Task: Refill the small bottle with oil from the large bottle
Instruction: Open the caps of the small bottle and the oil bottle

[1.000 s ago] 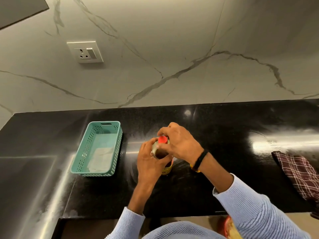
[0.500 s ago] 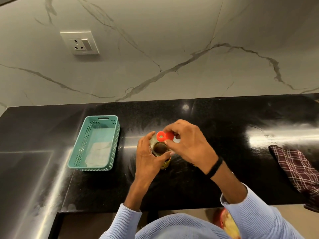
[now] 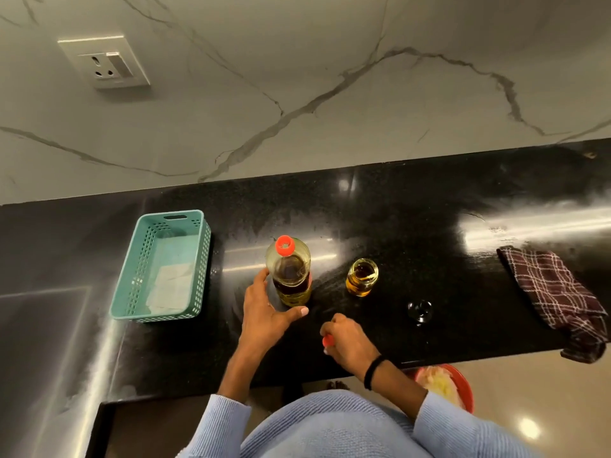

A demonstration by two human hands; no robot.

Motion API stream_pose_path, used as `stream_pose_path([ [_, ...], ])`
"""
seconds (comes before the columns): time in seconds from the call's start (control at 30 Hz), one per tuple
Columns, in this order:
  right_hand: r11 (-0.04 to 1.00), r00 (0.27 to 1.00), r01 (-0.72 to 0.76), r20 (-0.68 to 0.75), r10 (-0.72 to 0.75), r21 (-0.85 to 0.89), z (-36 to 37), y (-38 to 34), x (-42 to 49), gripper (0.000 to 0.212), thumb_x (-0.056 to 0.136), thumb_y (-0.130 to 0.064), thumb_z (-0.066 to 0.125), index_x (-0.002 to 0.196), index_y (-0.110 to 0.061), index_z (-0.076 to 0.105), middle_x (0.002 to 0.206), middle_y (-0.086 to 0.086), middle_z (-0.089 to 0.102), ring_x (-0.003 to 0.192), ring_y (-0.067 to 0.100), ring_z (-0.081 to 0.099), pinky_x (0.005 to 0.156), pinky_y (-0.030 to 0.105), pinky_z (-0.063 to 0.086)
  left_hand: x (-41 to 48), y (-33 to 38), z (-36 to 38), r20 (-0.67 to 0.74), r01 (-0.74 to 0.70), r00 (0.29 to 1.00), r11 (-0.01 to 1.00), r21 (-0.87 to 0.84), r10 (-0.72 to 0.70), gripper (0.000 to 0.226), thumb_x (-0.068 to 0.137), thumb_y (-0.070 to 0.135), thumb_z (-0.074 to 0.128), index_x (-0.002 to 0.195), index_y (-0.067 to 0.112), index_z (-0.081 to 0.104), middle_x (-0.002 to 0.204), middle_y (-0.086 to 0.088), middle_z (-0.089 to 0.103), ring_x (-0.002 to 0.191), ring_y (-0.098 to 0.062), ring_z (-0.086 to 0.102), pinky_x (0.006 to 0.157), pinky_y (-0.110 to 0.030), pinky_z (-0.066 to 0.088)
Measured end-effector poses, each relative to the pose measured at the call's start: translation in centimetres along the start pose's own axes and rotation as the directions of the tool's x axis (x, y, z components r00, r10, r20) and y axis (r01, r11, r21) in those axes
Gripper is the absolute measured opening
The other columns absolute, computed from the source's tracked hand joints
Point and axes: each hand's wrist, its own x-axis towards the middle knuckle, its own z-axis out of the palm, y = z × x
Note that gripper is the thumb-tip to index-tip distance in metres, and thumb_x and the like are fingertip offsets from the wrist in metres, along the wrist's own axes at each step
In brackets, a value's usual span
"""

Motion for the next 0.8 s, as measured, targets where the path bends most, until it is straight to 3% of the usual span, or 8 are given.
stream_pose_path([
  [0.23, 1.0, 0.999, 0.002, -0.045, -0.003, -0.015, 1.9, 1.9, 1.2, 0.032, 0.088, -0.012, 0.065, 0.12, -0.014, 0.063, 0.121, 0.009, 0.053, 0.112, 0.03, 0.054, 0.09, 0.036, 0.047, 0.5, 0.6, 1.1, -0.037, -0.034, 0.999, 0.999, -0.037, 0.033, 0.112, 0.05, 0.055, 0.091, 0.143, 0.034, 0.033, 0.144, 0.004, 0.04, 0.135, -0.017, 0.038, 0.112, -0.045, 0.038],
  [0.37, 0.993, 0.997, -0.045, -0.059, 0.052, 0.105, 1.9, 2.2, 1.4, 0.049, 0.086, -0.027, 0.072, 0.132, -0.017, 0.059, 0.126, 0.008, 0.051, 0.118, 0.028, 0.051, 0.097, 0.034, 0.044, 1.1, 1.4, 1.7, -0.088, -0.093, 0.992, 0.992, -0.081, 0.086, 0.103, 0.051, 0.065, 0.086, 0.137, 0.033, 0.04, 0.134, 0.007, 0.048, 0.126, -0.015, 0.046, 0.107, -0.043, 0.044],
  [0.43, 0.974, 0.986, -0.096, -0.113, 0.121, 0.207, 1.2, 2.6, 1.2, 0.05, 0.084, -0.04, 0.073, 0.128, -0.018, 0.061, 0.121, 0.007, 0.054, 0.114, 0.026, 0.054, 0.094, 0.032, 0.044, 1.3, 2.2, 1.8, -0.13, -0.128, 0.985, 0.984, -0.12, 0.113, 0.097, 0.054, 0.064, 0.085, 0.135, 0.03, 0.043, 0.129, 0.006, 0.051, 0.121, -0.014, 0.051, 0.103, -0.042, 0.047],
  [0.6, 0.851, 0.873, -0.267, -0.26, 0.413, 0.453, -1.1, 5.0, 0.5, 0.042, 0.076, -0.048, 0.079, 0.105, -0.02, 0.065, 0.104, 0.001, 0.059, 0.096, 0.015, 0.061, 0.078, 0.023, 0.042, 2.1, 3.7, 2.2, -0.194, -0.185, 0.971, 0.958, -0.218, 0.143, 0.086, 0.063, 0.047, 0.089, 0.133, 0.025, 0.045, 0.126, 0.004, 0.057, 0.115, -0.01, 0.058, 0.099, -0.031, 0.051],
  [0.7, 0.773, 0.76, -0.263, -0.37, 0.535, 0.577, -1.6, 6.5, 1.2, 0.053, 0.067, -0.043, 0.086, 0.103, -0.017, 0.058, 0.102, 0.003, 0.057, 0.099, 0.022, 0.058, 0.087, 0.032, 0.047, 2.2, 4.0, 2.8, -0.237, -0.182, 0.963, 0.957, -0.227, 0.127, 0.084, 0.066, 0.038, 0.09, 0.135, 0.022, 0.045, 0.128, 0.001, 0.058, 0.116, -0.011, 0.058, 0.098, -0.024, 0.049],
  [0.8, 0.729, 0.731, -0.246, -0.372, 0.573, 0.639, -1.7, 7.4, 2.5, 0.073, 0.062, -0.038, 0.09, 0.12, -0.017, 0.051, 0.115, 0.008, 0.051, 0.109, 0.029, 0.053, 0.097, 0.038, 0.046, 2.1, 4.1, 3.2, -0.295, -0.2, 0.945, 0.961, -0.189, 0.139, 0.078, 0.07, 0.036, 0.087, 0.134, 0.021, 0.046, 0.126, 0.001, 0.059, 0.114, -0.013, 0.06, 0.1, -0.035, 0.051],
])
